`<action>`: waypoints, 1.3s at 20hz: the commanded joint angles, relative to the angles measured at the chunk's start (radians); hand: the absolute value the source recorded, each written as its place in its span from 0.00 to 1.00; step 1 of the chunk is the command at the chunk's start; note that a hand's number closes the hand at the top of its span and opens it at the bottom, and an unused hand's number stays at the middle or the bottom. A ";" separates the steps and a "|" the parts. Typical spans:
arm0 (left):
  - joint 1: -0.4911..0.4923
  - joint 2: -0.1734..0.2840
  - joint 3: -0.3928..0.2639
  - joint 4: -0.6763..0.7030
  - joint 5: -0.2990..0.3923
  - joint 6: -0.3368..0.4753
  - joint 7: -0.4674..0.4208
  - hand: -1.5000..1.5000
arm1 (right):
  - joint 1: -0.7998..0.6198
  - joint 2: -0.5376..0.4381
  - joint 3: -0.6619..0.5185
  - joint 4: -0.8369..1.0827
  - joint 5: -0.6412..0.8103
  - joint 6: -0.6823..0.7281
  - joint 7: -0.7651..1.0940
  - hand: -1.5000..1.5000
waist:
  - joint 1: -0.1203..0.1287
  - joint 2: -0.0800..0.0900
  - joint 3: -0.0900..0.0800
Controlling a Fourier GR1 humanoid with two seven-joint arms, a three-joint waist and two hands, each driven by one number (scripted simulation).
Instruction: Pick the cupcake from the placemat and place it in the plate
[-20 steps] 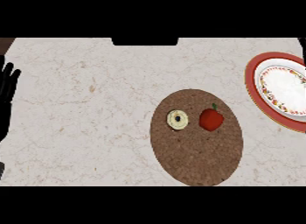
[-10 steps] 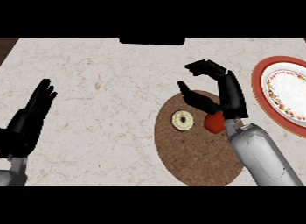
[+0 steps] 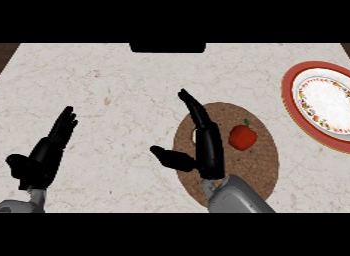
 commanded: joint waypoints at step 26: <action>-0.069 -0.071 0.061 0.089 -0.085 -0.042 0.013 0.50 | 0.037 -0.101 0.016 -0.348 0.412 0.793 0.979 0.00 | -0.010 -0.001 0.001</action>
